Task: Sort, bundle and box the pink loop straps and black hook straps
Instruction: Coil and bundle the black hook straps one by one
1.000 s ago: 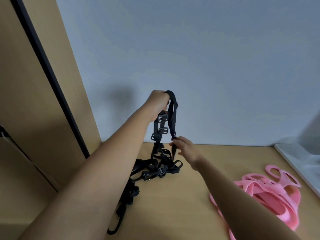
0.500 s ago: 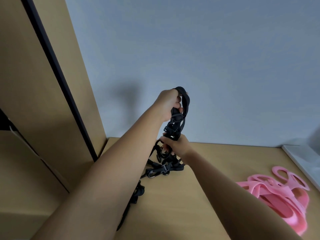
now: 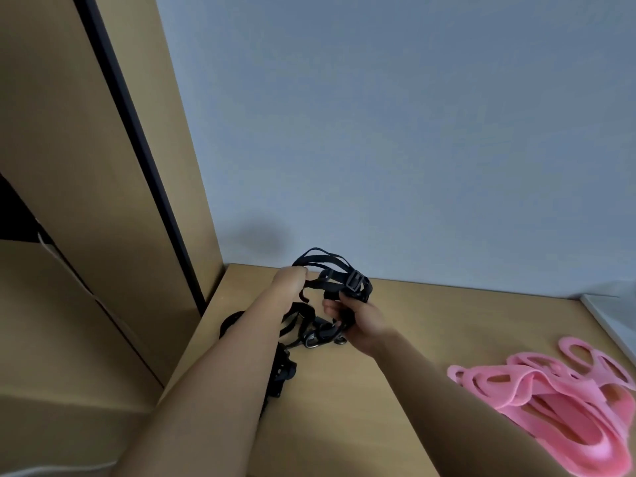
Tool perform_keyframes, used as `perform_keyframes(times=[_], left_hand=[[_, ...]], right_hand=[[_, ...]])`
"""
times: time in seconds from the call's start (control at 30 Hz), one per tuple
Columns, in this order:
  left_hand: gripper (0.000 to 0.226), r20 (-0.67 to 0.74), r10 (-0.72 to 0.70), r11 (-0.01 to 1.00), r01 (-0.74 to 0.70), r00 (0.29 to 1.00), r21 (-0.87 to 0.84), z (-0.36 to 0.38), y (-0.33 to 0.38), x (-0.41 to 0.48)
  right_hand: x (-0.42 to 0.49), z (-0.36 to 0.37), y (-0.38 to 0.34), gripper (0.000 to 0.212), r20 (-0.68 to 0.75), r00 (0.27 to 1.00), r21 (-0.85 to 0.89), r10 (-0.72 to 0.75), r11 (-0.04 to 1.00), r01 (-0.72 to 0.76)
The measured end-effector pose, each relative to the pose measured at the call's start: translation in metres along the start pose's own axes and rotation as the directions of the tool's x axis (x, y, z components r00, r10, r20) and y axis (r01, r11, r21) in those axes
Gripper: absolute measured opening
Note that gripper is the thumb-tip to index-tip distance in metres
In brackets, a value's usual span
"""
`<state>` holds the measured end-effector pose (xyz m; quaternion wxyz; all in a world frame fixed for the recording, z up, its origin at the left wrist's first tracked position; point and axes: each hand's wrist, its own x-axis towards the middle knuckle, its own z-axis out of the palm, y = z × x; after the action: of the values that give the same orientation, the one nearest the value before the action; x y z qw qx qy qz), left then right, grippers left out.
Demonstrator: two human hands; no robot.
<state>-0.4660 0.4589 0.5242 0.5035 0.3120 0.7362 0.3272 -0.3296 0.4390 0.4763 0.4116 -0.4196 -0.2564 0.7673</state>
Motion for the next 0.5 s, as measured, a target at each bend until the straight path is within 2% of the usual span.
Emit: perform_keyframes(times=[0.13,0.23,0.3,0.37,0.43,0.5], left_hand=[[0.022,0.130,-0.086,0.991,0.099,0.988,-0.092,-0.001,-0.010,0.004],[0.022,0.058,-0.013,0.999,0.014,0.998,-0.032,-0.003,0.000,0.004],[0.024,-0.002,0.149,0.989,-0.149,0.989,0.018,-0.005,0.014,0.004],[0.027,-0.011,0.307,0.952,-0.307,0.952,-0.008,-0.009,0.032,0.006],[0.030,0.004,0.356,0.928,-0.353,0.934,-0.120,-0.012,0.053,-0.001],[0.032,0.083,0.348,0.906,-0.312,0.934,-0.287,-0.011,0.072,-0.013]], right_hand=[[0.004,0.006,0.006,0.016,0.031,0.999,0.086,0.023,0.996,-0.026],[0.007,0.009,0.004,0.016,0.029,1.000,0.024,-0.006,1.000,0.005],[0.008,0.008,0.000,0.013,0.046,0.999,-0.158,-0.030,0.987,0.037],[0.007,0.003,-0.005,0.009,0.048,0.999,-0.399,-0.025,0.916,0.042],[0.006,-0.002,-0.009,0.011,0.030,0.999,-0.623,-0.029,0.781,0.041],[0.004,-0.005,-0.015,0.018,0.018,0.998,-0.739,-0.059,0.672,0.053]])
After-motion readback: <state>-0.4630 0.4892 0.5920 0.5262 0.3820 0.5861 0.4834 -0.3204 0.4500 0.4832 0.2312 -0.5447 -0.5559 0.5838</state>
